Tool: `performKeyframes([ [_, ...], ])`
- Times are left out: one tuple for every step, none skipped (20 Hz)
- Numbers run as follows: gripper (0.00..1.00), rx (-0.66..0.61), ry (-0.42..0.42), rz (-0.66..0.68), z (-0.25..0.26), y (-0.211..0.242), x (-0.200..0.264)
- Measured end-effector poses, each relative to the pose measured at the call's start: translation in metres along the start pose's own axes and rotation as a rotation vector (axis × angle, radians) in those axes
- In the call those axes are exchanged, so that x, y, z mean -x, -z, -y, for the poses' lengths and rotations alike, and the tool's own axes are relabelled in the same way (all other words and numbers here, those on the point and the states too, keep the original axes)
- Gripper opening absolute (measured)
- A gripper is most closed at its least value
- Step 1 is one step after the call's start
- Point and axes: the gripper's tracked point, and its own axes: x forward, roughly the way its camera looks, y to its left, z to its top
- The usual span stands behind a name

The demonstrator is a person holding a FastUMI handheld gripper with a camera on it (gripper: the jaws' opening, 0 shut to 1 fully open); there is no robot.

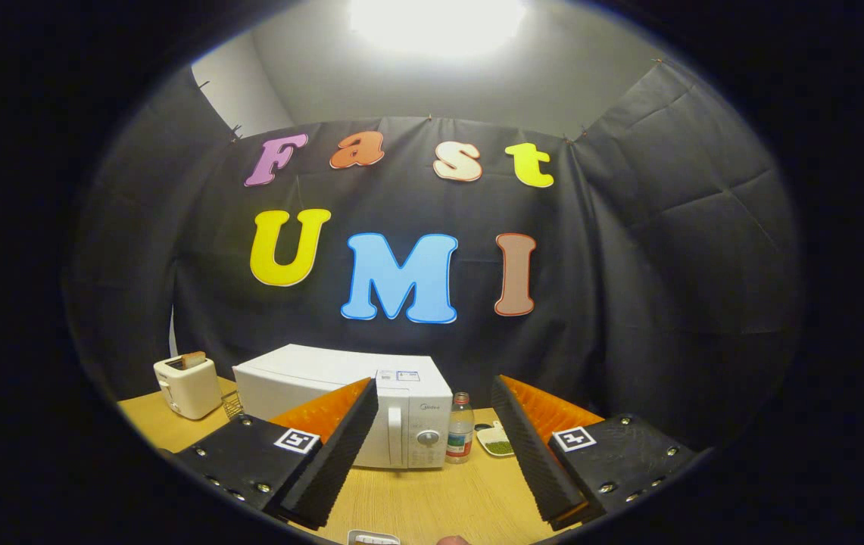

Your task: Open the microwave, put the food inside, and close the microwave door.

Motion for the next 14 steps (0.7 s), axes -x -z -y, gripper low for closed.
performKeyframes([
  [0.96, 0.000, -0.014, -0.003, -0.002, 0.002, -0.011],
  [0.96, -0.002, -0.027, -0.008, -0.005, 0.004, -0.021],
  [0.96, -0.003, -0.037, -0.015, -0.006, 0.008, -0.032],
  [0.96, -0.003, -0.049, -0.019, -0.007, 0.010, -0.044],
  [0.96, -0.004, -0.061, -0.023, -0.009, 0.014, -0.055],
  [0.96, -0.006, -0.076, -0.030, -0.010, 0.019, -0.066],
  [0.96, -0.008, -0.088, -0.041, -0.012, 0.027, -0.078],
  [0.96, -0.012, -0.097, -0.055, -0.014, 0.034, -0.087],
  [0.96, -0.018, -0.107, -0.069, -0.015, 0.043, -0.097],
  [0.96, -0.024, -0.118, -0.084, -0.017, 0.051, -0.105],
  [0.96, -0.025, -0.127, -0.102, -0.019, 0.063, -0.115],
  [0.96, -0.025, -0.139, -0.122, -0.021, 0.074, -0.123],
  [0.96, -0.021, -0.159, -0.149, -0.026, 0.088, -0.129],
  [0.96, -0.012, -0.178, -0.178, -0.032, 0.102, -0.135],
])
